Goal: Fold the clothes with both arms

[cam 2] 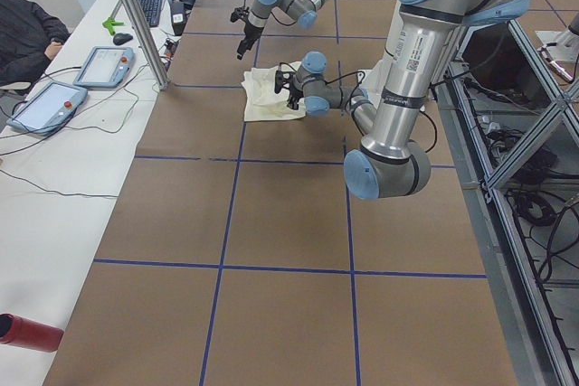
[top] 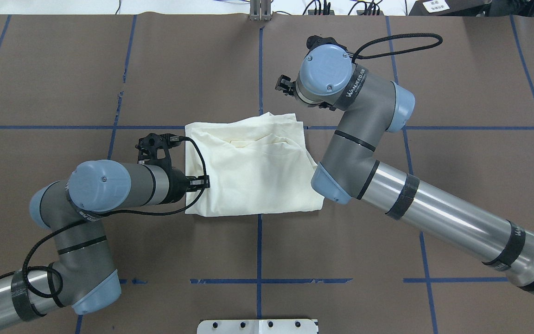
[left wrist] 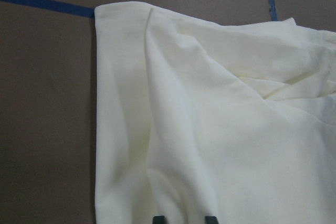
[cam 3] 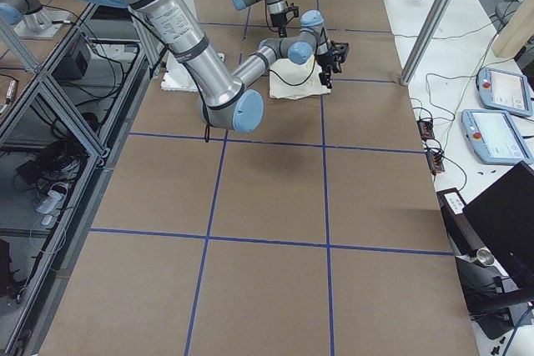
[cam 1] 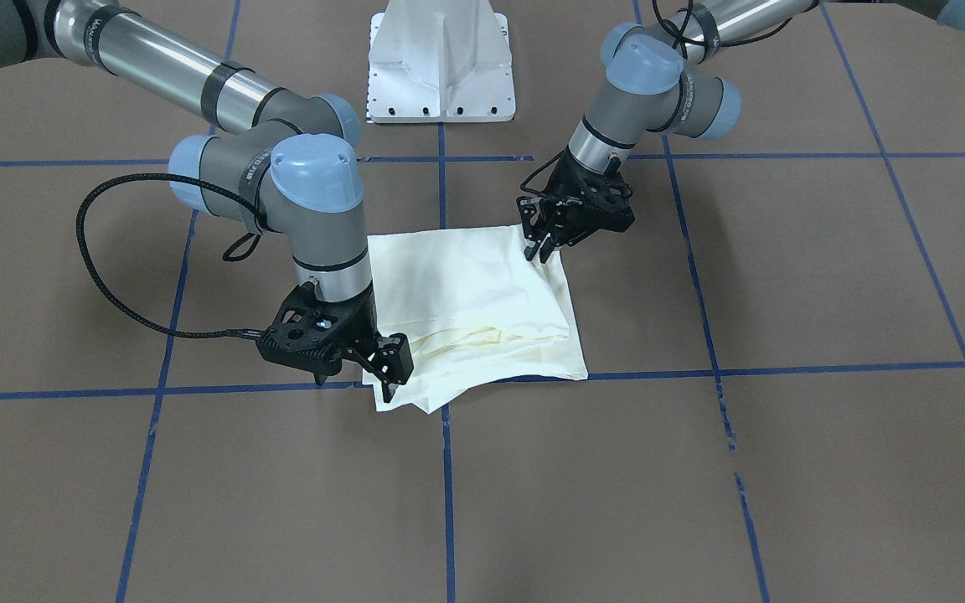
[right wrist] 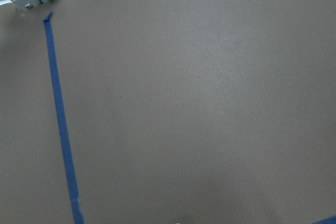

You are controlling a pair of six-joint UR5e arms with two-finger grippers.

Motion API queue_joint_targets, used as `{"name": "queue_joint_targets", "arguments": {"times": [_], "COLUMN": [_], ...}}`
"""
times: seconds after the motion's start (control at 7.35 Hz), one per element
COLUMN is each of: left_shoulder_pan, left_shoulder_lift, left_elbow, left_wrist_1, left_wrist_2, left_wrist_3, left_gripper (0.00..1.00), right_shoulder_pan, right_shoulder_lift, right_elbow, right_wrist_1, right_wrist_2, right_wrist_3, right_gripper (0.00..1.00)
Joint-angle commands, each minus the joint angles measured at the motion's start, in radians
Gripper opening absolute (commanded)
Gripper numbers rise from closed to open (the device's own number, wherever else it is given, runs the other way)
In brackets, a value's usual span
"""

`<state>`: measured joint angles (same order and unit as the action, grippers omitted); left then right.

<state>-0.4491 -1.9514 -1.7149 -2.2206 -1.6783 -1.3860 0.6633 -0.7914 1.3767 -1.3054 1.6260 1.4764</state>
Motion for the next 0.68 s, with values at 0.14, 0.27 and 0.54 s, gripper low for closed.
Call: {"name": "queue_joint_targets", "arguments": {"times": [0.14, 0.27, 0.54], "left_shoulder_pan": [0.009, 0.007, 0.004], "left_shoulder_lift": [0.008, 0.008, 0.047], "left_elbow": [0.000, -0.002, -0.029], "left_wrist_1": [-0.001, -0.001, -0.002], "left_wrist_2": [0.015, 0.015, 0.012], "left_wrist_3": [-0.002, -0.001, 0.007], "left_gripper": [0.01, 0.00, 0.00], "right_shoulder_pan": [-0.002, -0.002, -0.004], "right_shoulder_lift": [-0.002, -0.002, -0.005], "right_elbow": [0.001, 0.001, 0.001], "right_wrist_1": [0.002, 0.002, 0.002], "right_wrist_2": [-0.002, -0.002, -0.002], "right_wrist_3": [0.004, 0.004, 0.002], "right_gripper": [1.00, 1.00, 1.00]}}
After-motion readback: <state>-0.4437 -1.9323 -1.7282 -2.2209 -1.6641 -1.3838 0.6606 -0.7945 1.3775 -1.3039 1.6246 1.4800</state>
